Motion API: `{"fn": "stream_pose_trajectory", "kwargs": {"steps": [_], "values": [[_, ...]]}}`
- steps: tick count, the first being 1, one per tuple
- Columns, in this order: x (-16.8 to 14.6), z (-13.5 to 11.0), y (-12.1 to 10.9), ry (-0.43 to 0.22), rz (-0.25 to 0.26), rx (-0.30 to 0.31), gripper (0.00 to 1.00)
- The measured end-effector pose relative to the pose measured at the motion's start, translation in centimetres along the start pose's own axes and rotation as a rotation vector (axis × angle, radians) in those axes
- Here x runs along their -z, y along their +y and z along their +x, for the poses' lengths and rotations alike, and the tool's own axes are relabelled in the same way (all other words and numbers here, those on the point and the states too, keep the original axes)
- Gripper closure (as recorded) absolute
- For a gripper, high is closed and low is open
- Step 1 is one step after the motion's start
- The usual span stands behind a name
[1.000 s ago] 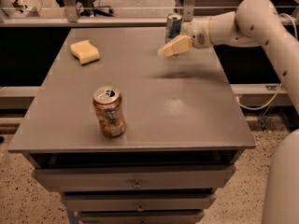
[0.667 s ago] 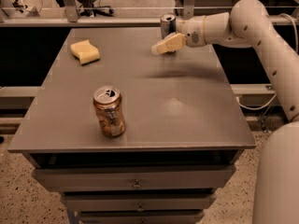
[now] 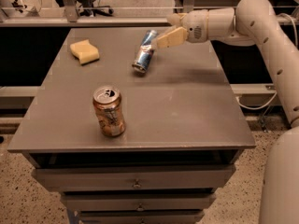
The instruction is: Knock redbull can over
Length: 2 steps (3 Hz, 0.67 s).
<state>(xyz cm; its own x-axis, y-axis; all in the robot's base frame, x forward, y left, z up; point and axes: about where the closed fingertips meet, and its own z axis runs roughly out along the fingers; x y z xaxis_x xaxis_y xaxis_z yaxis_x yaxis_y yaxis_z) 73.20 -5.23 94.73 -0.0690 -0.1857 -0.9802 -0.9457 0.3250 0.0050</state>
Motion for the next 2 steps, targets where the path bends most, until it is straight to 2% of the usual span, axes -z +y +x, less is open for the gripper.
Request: {"fn": "stream_pose_trajectory", "kwargs": {"steps": [1, 2], "values": [[1.5, -0.9, 0.6, -0.026, -0.004, 0.028, 0.00], [4.8, -1.3, 0.1, -0.036, 0.037, 0.073, 0.00]]}}
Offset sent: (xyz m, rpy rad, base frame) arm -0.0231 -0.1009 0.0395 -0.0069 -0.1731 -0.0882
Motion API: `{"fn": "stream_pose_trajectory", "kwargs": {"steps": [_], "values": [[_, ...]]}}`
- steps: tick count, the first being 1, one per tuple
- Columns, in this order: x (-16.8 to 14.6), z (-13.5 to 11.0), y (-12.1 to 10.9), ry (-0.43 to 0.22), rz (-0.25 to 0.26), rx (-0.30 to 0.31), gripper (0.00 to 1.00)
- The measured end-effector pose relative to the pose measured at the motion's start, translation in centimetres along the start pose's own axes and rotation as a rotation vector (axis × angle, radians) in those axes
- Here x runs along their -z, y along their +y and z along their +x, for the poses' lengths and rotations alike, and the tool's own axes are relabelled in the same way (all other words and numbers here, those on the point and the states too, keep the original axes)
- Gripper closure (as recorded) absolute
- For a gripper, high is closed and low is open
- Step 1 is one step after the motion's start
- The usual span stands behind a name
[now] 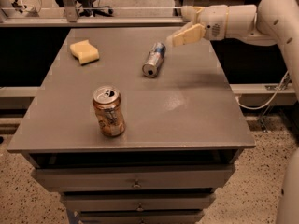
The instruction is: Knock redbull can over
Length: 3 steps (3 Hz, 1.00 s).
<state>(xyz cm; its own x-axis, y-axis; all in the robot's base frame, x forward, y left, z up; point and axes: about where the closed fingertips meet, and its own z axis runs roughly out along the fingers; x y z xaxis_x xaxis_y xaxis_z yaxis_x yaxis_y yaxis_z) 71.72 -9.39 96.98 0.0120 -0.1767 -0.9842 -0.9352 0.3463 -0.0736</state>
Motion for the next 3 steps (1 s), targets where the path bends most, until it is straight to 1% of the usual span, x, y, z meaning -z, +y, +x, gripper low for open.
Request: {"fn": "stream_pose_trajectory", "kwargs": {"steps": [1, 2, 3], "values": [[4.6, -0.3, -0.9, 0.019, 0.045, 0.086, 0.00], [8.7, 1.1, -1.4, 0.089, 0.087, 0.132, 0.00], [9.0, 1.2, -1.4, 0.095, 0.089, 0.134, 0.00]]}}
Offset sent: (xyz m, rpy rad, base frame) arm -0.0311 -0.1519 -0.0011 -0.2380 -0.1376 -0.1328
